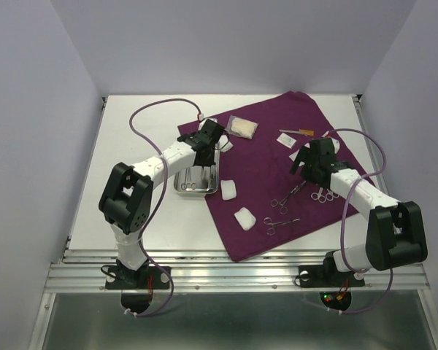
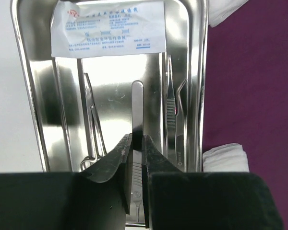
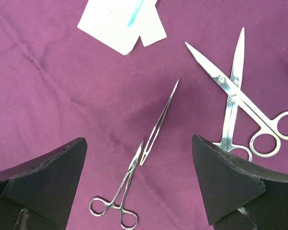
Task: Prepare the surgical pack
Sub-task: Place the medical item in the container, then pick up the medical item from the surgical kit.
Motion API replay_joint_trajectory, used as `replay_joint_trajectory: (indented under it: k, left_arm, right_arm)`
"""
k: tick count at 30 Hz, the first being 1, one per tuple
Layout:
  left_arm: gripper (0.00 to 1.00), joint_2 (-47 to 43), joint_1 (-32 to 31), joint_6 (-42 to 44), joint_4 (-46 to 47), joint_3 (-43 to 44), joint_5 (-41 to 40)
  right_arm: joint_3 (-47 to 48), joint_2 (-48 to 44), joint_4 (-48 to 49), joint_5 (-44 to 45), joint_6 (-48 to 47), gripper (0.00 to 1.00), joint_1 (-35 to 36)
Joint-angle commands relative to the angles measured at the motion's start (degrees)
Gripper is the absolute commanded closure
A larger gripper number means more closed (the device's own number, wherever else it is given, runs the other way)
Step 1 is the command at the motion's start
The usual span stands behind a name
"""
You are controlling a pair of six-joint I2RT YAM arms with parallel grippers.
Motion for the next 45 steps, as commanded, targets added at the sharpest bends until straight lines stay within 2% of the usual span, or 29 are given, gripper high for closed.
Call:
replay_joint_trajectory:
  k: [1,11,13,15,17,18,19,24,29,33,40,43,44,45]
  left_arm:
    - [0.91,1.06,0.9,-0.05,2.3,-1.76,-0.5]
    - [0.91,3.97,1.17,-0.75,4.49,-2.73,2.31]
    - [0.87,4.84,1.17,-1.62,4.58,-2.82,2.84]
    - [0.78,5.11,1.25,-2.24,4.58,-3.17,2.84]
    - [0.64,5.11,1.25,-3.21,4.23,-3.26,1.97]
    - [0.54,4.76,1.25,-3.47,3.97,-3.26,1.7]
    - [0.5,4.59,1.34,-3.82,3.53,-3.17,1.35]
    - [0.45,1.95,1.78,-4.27,1.51,-0.28,1.61]
    - [0.44,-1.65,2.13,-3.83,-1.21,5.34,0.82]
    - [0.44,-3.5,2.22,-4.0,-2.8,8.69,0.03]
    - [0.45,-5.96,1.7,-4.18,-0.96,7.38,3.71]
    - [0.45,-6.14,1.61,-3.74,-0.69,6.59,4.25]
    - [0.45,-6.23,1.52,-3.57,-0.52,6.15,4.42]
    - [0.45,-6.23,1.52,-3.13,-0.51,5.97,4.51]
  right_arm:
    - [0.29,-0.38,0.24,0.26,-0.31,0.05,0.2]
    - [0.46,0.41,0.32,0.08,-0.22,0.05,0.2]
    - [0.55,0.67,0.24,-0.01,-0.31,0.05,0.2]
    - [0.64,0.59,0.24,0.08,-0.4,0.05,0.2]
    - [0.64,0.59,0.24,0.17,-0.57,0.05,0.2]
    - [0.72,0.76,0.24,0.34,-0.57,0.04,0.2]
    - [1.51,1.02,0.32,0.78,-0.83,0.04,0.2]
    - [6.78,3.57,0.15,3.07,-2.06,0.04,-0.33]
    - [16.79,13.74,0.5,1.93,-2.25,0.08,-3.05]
    - [24.08,20.61,2.43,-4.3,0.65,0.11,-9.18]
    - [27.79,28.52,7.61,-15.73,4.52,0.15,-16.67]
    - [27.18,29.5,10.34,-16.79,4.79,0.21,-17.21]
    - [27.18,30.2,10.78,-16.71,5.4,0.28,-17.73]
    - [27.18,30.55,11.04,-16.71,5.67,0.3,-18.26]
